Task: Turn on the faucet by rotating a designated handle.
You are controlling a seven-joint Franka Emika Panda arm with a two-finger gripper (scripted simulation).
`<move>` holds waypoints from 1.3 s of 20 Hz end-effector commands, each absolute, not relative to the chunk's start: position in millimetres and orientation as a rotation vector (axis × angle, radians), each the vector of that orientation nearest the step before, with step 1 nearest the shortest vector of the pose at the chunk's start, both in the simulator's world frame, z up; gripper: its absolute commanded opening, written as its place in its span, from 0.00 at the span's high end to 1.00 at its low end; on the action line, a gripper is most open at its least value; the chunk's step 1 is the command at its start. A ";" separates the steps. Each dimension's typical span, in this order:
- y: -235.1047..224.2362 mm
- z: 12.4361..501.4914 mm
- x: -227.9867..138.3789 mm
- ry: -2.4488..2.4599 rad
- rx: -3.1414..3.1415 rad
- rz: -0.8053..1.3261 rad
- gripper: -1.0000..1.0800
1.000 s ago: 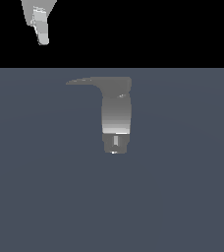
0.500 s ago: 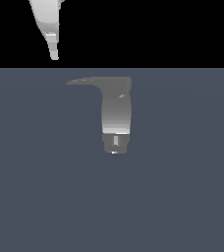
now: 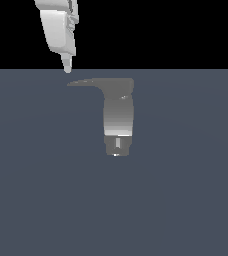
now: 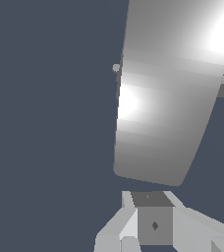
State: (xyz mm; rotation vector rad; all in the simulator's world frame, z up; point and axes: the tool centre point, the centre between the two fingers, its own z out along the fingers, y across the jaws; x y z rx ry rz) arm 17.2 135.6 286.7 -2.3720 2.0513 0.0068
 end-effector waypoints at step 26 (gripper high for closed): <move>101.8 248.4 77.9 2.390 -2.040 0.000 1.00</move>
